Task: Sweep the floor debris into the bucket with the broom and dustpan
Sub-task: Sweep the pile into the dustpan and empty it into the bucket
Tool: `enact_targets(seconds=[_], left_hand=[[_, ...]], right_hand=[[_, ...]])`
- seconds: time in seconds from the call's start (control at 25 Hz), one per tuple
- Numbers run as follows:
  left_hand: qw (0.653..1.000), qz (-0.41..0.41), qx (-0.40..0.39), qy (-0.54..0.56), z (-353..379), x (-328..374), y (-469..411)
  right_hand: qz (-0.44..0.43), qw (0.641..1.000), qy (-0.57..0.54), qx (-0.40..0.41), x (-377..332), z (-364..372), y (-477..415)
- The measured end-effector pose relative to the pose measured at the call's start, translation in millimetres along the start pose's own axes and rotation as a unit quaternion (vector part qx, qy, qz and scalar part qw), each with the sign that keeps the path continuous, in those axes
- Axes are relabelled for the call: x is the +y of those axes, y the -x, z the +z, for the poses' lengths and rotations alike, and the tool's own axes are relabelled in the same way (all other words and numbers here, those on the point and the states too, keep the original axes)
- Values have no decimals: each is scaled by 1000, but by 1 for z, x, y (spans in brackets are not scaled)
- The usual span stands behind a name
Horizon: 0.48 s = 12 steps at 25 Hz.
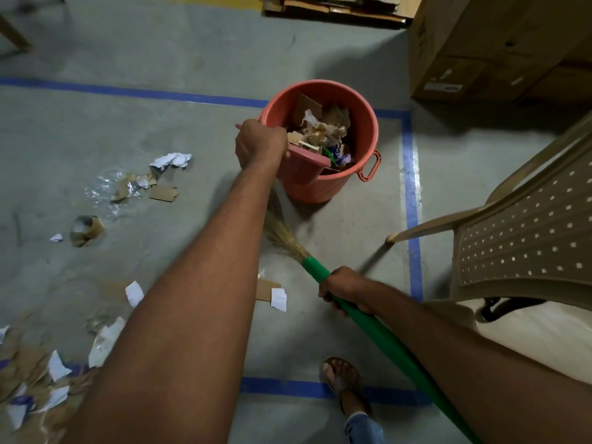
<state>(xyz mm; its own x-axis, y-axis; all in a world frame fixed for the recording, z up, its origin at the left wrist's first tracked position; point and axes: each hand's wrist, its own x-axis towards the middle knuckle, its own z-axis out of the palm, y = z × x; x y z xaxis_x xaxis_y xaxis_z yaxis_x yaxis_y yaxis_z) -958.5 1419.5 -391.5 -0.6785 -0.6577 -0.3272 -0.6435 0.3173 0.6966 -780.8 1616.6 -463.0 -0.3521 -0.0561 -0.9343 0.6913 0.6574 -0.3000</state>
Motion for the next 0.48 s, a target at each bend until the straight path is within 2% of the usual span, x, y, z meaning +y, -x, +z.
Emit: enact_targets(seconds=[0.2,0.28,0.48], left_hand=[[991,-14,-52,125,-64,-96,55],[985,-6,-54,165,-99,-155,87],[958,-71,-36,276,-185,-290,163]], right_hand=[[-15,999,23,27,11,38,36],[-39,996,65,46,23,62,56],[-67,989,86,103,82,127,110]])
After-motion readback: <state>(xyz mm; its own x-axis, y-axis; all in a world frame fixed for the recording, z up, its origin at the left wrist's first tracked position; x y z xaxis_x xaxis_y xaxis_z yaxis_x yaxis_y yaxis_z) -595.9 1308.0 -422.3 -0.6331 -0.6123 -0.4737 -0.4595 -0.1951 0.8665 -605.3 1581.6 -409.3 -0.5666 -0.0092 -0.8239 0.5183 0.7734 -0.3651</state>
